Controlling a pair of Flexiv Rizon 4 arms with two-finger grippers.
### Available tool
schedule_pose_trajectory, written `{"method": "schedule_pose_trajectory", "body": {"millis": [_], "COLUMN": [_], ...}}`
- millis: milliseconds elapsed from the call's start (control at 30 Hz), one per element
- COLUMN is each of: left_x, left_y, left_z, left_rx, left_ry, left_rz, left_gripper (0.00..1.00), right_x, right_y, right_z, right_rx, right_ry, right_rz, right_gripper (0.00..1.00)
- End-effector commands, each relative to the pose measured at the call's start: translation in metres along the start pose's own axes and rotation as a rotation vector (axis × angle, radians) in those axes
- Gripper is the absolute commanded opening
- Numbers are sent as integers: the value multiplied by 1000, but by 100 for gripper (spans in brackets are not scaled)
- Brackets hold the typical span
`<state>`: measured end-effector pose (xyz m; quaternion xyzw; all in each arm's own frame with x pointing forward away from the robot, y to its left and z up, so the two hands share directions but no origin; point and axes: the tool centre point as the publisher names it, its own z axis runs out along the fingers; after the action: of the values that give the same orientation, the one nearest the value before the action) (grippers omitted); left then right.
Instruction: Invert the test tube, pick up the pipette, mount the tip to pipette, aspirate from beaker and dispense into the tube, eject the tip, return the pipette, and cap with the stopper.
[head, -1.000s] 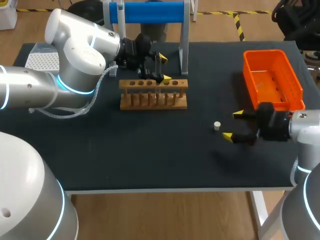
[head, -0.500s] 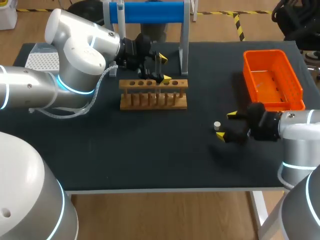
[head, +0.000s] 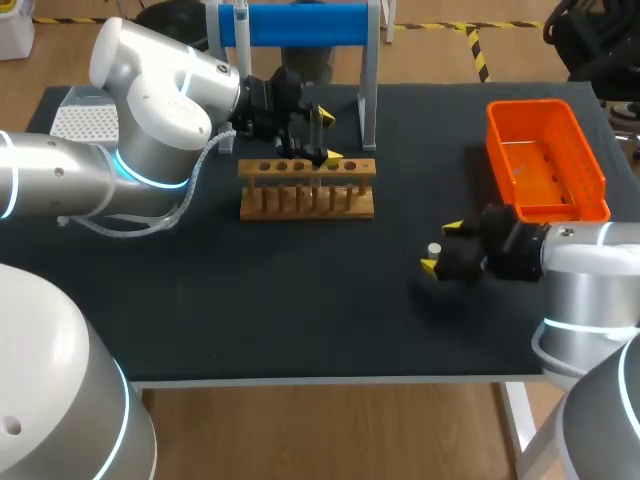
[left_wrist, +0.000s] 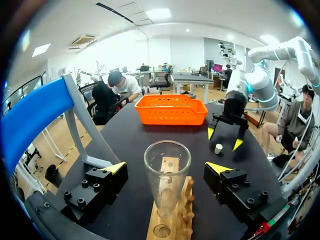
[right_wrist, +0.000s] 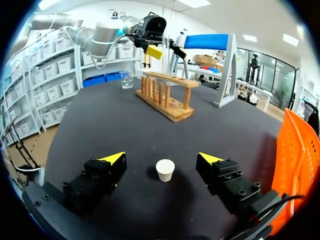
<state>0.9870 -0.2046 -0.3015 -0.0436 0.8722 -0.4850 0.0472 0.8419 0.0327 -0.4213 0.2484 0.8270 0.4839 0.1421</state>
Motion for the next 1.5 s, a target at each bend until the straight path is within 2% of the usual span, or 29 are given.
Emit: {"method": "schedule_pose_trajectory", "body": {"millis": [33, 300, 500, 633, 1500], "left_x": [-1, -1, -1, -1, -1], "left_y": [0, 0, 0, 0, 0], "left_z": [0, 0, 0, 0, 0], "left_rx": [1, 1, 1, 1, 1], "left_ry": [3, 3, 3, 3, 3], "left_rz": [1, 1, 1, 1, 1], "left_gripper": [100, 100, 100, 100, 100], "right_x": [0, -2, -2, -1, -5], "right_y": [-1, -2, -1, -1, -3], "right_z": [7, 10, 11, 11, 11], "right_rx": [-2, 2, 2, 3, 3], "right_ry": [-15, -27, -32, -35, -47], "right_rz": [10, 27, 30, 32, 48], "right_gripper": [67, 67, 60, 50, 45]}}
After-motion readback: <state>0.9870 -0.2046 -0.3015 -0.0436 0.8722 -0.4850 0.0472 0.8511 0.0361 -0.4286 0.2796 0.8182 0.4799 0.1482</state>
